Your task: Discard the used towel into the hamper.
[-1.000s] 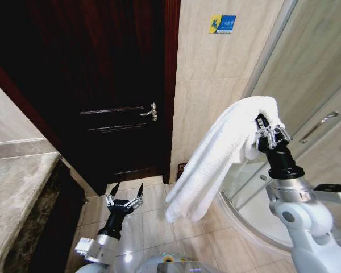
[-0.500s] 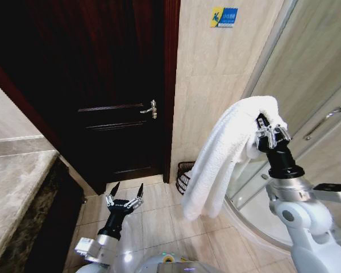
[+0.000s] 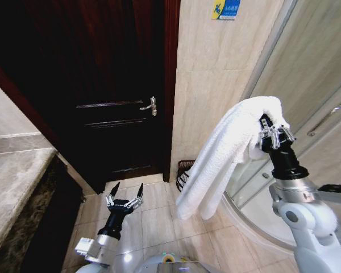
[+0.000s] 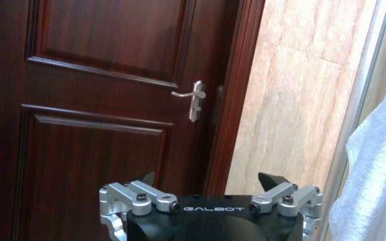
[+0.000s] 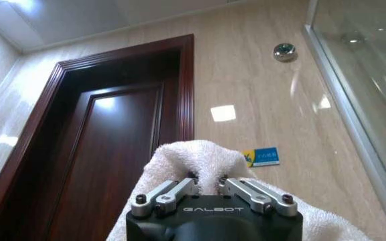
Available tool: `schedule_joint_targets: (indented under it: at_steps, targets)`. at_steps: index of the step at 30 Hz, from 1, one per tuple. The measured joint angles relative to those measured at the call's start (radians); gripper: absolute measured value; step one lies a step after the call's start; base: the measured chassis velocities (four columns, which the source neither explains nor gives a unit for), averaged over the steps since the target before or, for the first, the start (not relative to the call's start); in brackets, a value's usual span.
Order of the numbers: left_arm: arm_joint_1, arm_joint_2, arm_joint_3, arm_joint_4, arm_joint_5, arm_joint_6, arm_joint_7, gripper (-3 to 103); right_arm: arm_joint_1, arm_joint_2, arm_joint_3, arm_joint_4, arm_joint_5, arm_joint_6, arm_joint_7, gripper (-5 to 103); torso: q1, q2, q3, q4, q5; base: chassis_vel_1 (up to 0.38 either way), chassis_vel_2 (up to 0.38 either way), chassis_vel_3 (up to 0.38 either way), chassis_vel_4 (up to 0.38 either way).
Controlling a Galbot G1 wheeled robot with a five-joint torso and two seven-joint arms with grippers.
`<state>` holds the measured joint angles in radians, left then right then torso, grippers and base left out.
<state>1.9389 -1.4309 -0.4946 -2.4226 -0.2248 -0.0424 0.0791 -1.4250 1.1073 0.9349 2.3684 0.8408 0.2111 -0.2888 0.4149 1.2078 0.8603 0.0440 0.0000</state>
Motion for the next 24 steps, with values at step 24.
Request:
schedule_joint_targets:
  at_steps: [24]
  targets:
    - [0.000, 0.000, 0.000, 0.000, 0.000, 0.000, 0.000, 100, 0.018, -0.009, 0.041, -0.052, -0.012, 0.031, 0.008, 8, 0.005, 0.007, 0.005, 0.0003, 0.0008, -0.132, 0.135, 0.134, -0.123]
